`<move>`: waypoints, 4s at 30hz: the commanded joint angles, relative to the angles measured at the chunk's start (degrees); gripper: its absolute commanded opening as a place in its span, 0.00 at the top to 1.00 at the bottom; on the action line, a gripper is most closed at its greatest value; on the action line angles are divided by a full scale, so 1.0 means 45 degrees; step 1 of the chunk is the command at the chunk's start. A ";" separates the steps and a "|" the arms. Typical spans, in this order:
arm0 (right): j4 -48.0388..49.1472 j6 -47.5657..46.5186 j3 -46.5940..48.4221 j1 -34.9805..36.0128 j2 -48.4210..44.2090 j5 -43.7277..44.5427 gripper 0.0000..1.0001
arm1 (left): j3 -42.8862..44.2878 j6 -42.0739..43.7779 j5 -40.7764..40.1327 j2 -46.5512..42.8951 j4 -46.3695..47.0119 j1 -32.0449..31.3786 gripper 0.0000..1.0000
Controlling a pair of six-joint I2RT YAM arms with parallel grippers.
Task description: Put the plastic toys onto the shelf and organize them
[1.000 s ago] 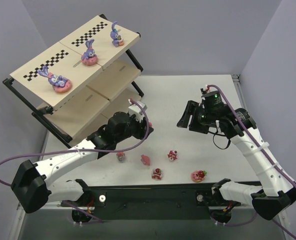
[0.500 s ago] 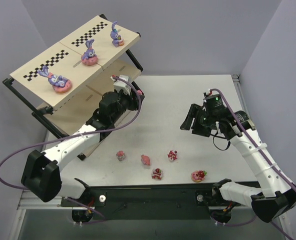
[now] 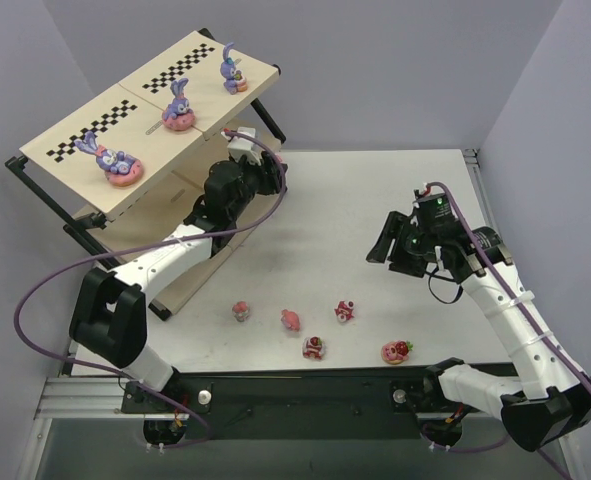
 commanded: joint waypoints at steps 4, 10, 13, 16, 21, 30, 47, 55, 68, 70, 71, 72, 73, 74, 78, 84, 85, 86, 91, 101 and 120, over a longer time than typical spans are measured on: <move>-0.0025 -0.0143 -0.0390 -0.0309 -0.0417 -0.0196 0.45 | 0.0779 0.0081 0.0012 0.0455 0.2103 0.0334 1.00; -0.0005 -0.0144 -0.0508 -0.0426 -0.0475 -0.0216 0.45 | 0.1053 0.0296 -0.0143 0.0845 0.2338 0.0490 1.00; -0.0005 -0.0163 -0.0528 -0.0485 -0.0436 -0.0236 0.45 | 0.0975 0.0355 -0.0319 0.0982 0.2629 0.0607 1.00; -0.0005 -0.0202 -0.0567 -0.0524 -0.0456 -0.0255 0.46 | 0.0916 0.0472 -0.0553 0.1080 0.2980 0.0647 1.00; -0.0005 -0.0261 -0.0645 -0.0582 -0.0397 -0.0314 0.46 | 0.0974 0.0960 -0.0729 0.1353 0.3373 0.0685 1.00; -0.0005 -0.0339 -0.0684 -0.0621 -0.0221 -0.0353 0.46 | 0.0896 0.1214 -0.1237 0.1627 0.4153 0.0685 1.00; 0.0112 -0.0260 -0.1484 -0.0641 -0.0885 -0.0490 0.46 | 0.0818 0.1214 -0.1880 0.2037 0.4916 0.1134 1.00; 0.0229 -0.0554 -0.1953 -0.0641 -0.1100 -0.0548 0.46 | 0.1052 0.1214 -0.1922 0.2233 0.4956 0.1389 1.00; 0.0541 -0.0710 -0.2422 -0.0622 -0.1315 -0.0567 0.46 | 0.0877 0.1468 -0.2175 0.2194 0.4936 0.1408 1.00; 0.0581 -0.0788 -0.2422 -0.0641 -0.1257 -0.0587 0.46 | 0.0994 0.1527 -0.2039 0.2155 0.4683 0.1408 1.00; 0.0600 -0.0808 -0.2403 -0.0660 -0.1256 -0.0607 0.46 | 0.0994 0.1527 -0.1845 0.2116 0.4566 0.1408 1.00; 0.0678 -0.0866 -0.2364 -0.0641 -0.1218 -0.0645 0.46 | 0.1033 0.1488 -0.1708 0.2077 0.4410 0.1408 1.00; 0.0698 -0.0886 -0.2325 -0.0660 -0.1179 -0.0665 0.46 | 0.1033 0.1488 -0.1590 0.2018 0.4312 0.1408 1.00; 0.0756 -0.0944 -0.2266 -0.0641 -0.1178 -0.0704 0.46 | 0.1053 0.1391 -0.1357 0.1902 0.4156 0.1408 1.00; 0.1165 -0.1061 -0.1993 -0.0641 -0.1139 -0.0997 0.45 | 0.0917 0.1156 -0.0635 0.1472 0.3472 0.1408 1.00; 0.2219 -0.1334 -0.1778 -0.0621 -0.1139 -0.1602 0.41 | 0.0038 0.0922 0.0401 0.0398 0.3062 0.1311 1.00; 0.2357 -0.1374 -0.1681 -0.0621 -0.1120 -0.1622 0.40 | -0.0060 0.0883 0.0848 0.0126 0.2945 0.1291 1.00; 0.2493 -0.1432 -0.1680 -0.0602 -0.1120 -0.1719 0.39 | -0.0254 0.0786 0.0891 -0.0031 0.2654 0.1252 1.00; 0.3996 -0.1900 -0.1602 -0.0485 -0.1275 -0.2617 0.33 | -0.0822 0.0551 0.2606 -0.1338 0.1735 0.0862 1.00; 0.7238 -0.5355 -0.0685 0.2737 -0.1102 -0.2346 0.18 | 0.1206 -0.0873 0.5380 -0.3567 -0.4899 -0.0642 1.00; 1.1713 -0.6238 -0.0117 0.4358 -0.0417 -0.2755 0.37 | 0.1913 -0.4449 0.6576 -0.5774 -0.6979 -0.0877 1.00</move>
